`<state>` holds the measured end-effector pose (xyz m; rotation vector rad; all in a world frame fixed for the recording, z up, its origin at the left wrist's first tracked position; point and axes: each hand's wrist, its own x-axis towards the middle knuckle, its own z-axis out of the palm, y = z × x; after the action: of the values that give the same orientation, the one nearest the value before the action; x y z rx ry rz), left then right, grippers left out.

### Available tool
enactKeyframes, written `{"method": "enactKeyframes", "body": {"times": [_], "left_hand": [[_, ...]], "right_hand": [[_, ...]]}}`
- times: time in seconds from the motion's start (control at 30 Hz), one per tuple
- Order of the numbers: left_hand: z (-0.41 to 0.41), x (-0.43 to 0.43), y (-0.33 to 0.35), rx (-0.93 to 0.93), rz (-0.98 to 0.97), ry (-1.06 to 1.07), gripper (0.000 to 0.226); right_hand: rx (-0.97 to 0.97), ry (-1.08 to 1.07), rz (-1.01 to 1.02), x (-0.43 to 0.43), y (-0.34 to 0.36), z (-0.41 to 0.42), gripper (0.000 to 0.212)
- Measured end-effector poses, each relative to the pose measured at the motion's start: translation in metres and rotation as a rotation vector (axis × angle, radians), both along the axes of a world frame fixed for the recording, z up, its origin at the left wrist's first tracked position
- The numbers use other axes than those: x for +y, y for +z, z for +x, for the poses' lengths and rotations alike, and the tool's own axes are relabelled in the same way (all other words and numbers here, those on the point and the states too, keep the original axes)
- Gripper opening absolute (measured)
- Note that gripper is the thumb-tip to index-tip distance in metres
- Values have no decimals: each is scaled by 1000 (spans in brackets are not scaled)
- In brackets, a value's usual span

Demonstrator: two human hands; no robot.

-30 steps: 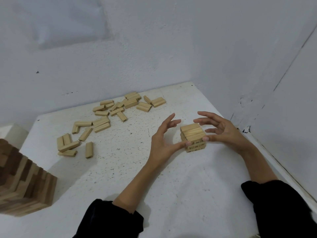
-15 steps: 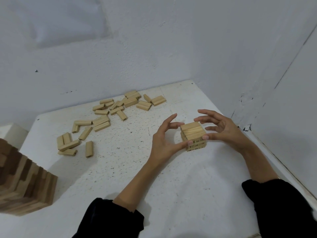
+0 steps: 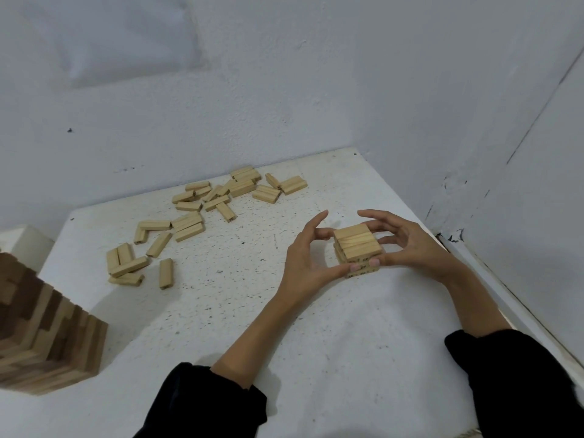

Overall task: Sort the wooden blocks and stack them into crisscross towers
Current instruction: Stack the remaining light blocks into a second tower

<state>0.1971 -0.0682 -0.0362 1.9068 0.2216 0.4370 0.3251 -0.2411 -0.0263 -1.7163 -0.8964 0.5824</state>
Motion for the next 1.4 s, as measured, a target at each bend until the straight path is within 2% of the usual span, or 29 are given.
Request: {"method": "enactKeyframes", "body": {"times": [0.47, 0.9, 1.13, 1.17, 1.23, 1.33, 1.37, 1.4], "left_hand": [[0, -1, 0, -11, 56, -8, 91], [1, -3, 4, -46, 26, -8, 83], [-3, -7, 10, -63, 17, 1, 87], [-5, -10, 12, -57, -46, 10, 84], [-10, -19, 15, -48, -329, 3, 77], [-11, -36, 15, 27, -733, -16, 90], [-9, -42, 15, 47, -817, -22, 91], [-8, -47, 13, 57, -874, -31, 90]], "right_hand": [[-14, -5, 11, 0, 0, 0, 79], [43, 1, 59, -1, 4, -1, 79], [54, -20, 62, -2, 4, -3, 78], [62, -47, 72, -3, 3, -3, 77], [109, -130, 123, -3, 1, -6, 81], [327, -239, 212, 6, -2, -15, 114], [392, -254, 227, 11, -2, -20, 118], [435, -271, 239, 16, -2, -25, 112]]}}
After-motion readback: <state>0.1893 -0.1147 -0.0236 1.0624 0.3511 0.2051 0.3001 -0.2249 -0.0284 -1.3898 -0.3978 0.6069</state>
